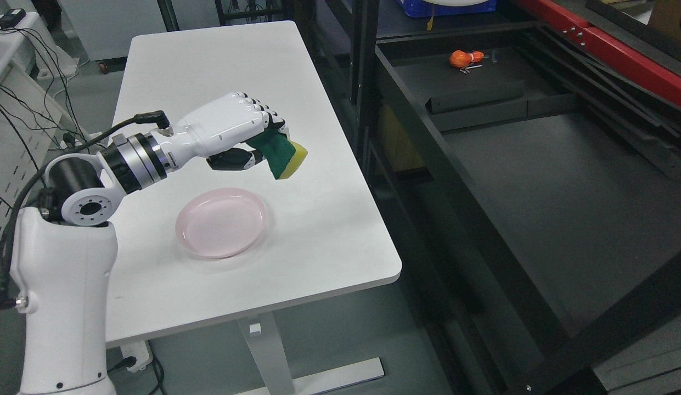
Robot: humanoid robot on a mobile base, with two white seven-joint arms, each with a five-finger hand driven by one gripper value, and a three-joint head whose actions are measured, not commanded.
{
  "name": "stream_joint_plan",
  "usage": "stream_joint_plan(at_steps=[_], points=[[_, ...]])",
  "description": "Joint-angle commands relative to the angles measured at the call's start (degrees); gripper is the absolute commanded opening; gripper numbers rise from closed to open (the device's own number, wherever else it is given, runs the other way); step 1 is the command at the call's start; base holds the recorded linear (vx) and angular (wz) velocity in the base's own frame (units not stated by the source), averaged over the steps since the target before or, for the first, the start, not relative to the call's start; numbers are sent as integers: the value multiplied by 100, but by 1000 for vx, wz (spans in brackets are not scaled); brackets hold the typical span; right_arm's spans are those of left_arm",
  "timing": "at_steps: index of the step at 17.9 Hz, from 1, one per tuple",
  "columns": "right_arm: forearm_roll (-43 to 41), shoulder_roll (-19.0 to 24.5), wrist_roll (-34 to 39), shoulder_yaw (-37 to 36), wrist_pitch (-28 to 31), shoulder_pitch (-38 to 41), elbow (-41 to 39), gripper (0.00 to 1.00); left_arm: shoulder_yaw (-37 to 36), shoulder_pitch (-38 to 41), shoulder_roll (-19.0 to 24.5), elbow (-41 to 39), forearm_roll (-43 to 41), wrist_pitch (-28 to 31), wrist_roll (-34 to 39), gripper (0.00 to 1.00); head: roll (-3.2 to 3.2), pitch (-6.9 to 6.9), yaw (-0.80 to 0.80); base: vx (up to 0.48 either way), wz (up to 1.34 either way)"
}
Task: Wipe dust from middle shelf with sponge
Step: 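Lift the sponge off the plate with the left hand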
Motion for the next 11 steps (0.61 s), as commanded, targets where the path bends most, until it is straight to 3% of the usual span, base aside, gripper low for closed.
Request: stream_joint_plan(at_steps=[1,11], points=[[1,-100,-3,0,414,6,-100,100,-125,-52,-429,-128,-12,-4,3,6,0,0,0,-198,120],[1,-100,-3,0,414,6,-100,100,-204,-588,-394,-49,-56,-4,3,7,0,0,0,-236,39]])
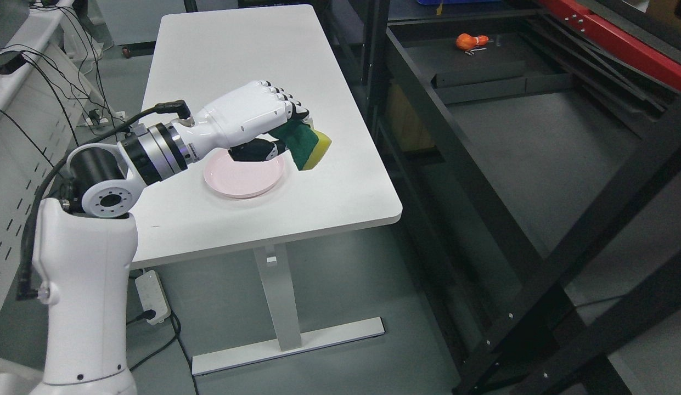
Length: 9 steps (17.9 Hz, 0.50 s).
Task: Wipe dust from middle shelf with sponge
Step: 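Lift the sponge off the plate with the left hand, then carry the sponge toward the dark metal shelving unit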
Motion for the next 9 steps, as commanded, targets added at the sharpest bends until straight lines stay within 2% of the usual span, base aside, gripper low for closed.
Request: stream_joint_plan(at_steps=[1,9], points=[[1,-100,-3,0,414,2,-100,100,-174,-404,-130,20,-19,-3,5,7,0,0,0,-248,-215],[1,-100,-3,0,414,-6,-100,100,-622,-729,-192,249,-28,-3,5,7,0,0,0,-230,-408]])
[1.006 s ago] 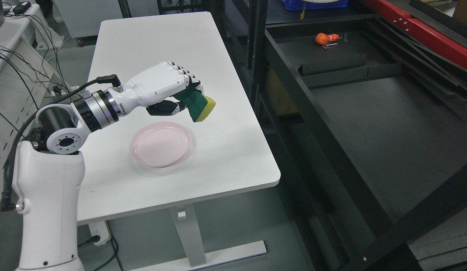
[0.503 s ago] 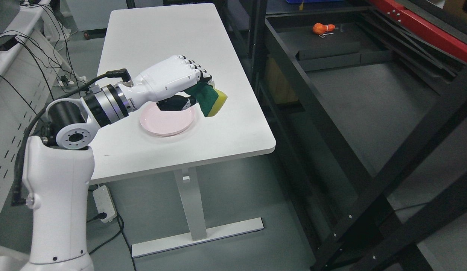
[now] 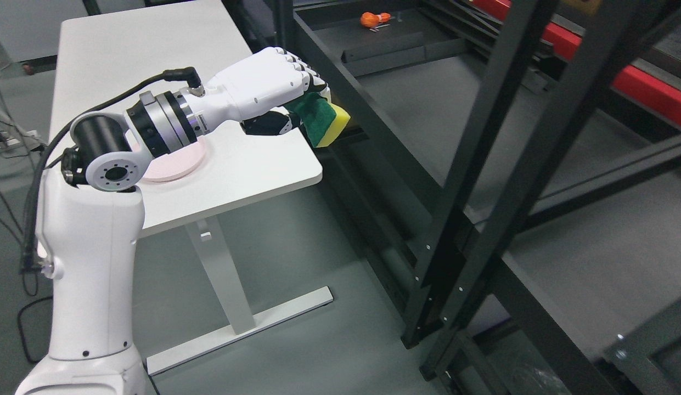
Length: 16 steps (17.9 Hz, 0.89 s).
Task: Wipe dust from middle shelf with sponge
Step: 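Carry the sponge toward the dark metal shelving unit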
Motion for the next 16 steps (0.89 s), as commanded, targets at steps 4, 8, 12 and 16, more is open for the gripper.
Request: stream_joint_plan(at_steps=[4,8,12,16], points=[[-1,-100,-2,0,414,-5,-100,100,-349,-205,-100,256,-67,-3,5,7,0,0,0,-243,-583],[-1,-100,-2,0,414,4,-100,100,-445,-310,-171,256,-67,-3,5,7,0,0,0,-238,-571],[-1,-100,-2,0,422,4,-100,100,-744,-644,-319,256,21,-3,-3,7,0,0,0,-212,-610],[-1,-100,-2,0,414,-5,-100,100,-1148,-1048,-396,230,21,-3,-4,7,0,0,0,-151,-646]])
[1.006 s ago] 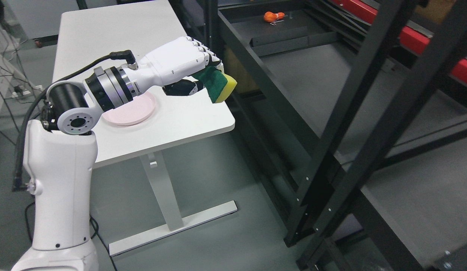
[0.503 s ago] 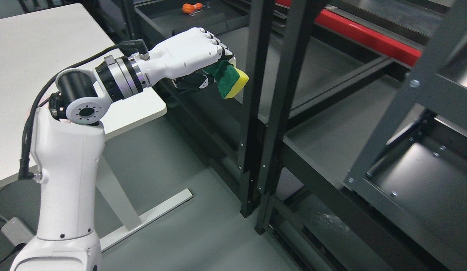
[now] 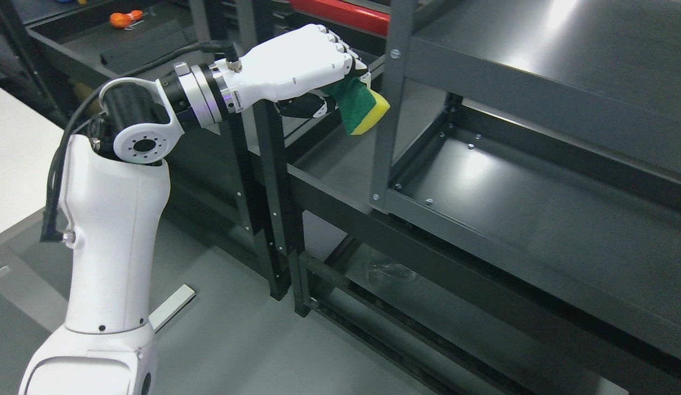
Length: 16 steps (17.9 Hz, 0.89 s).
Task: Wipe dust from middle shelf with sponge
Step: 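Carry the sponge toward the dark metal shelving unit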
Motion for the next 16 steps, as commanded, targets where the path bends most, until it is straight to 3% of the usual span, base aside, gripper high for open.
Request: stream_joint_plan(at_steps=[1,8,16], points=[[-1,-100,0,0,414,-6,-100,100,-684,-563,-143,48,11,-3,-6,7,0,0,0,-115,-523],[-1,-100,0,0,414,-6,-100,100,-1457,-1215,-143,530,55,-3,99,7,0,-1,0,-87,-503],[-1,-100,0,0,414,3,-100,100,-1818,-1232,-143,1374,546,-3,1074,7,0,-2,0,-46,-341]])
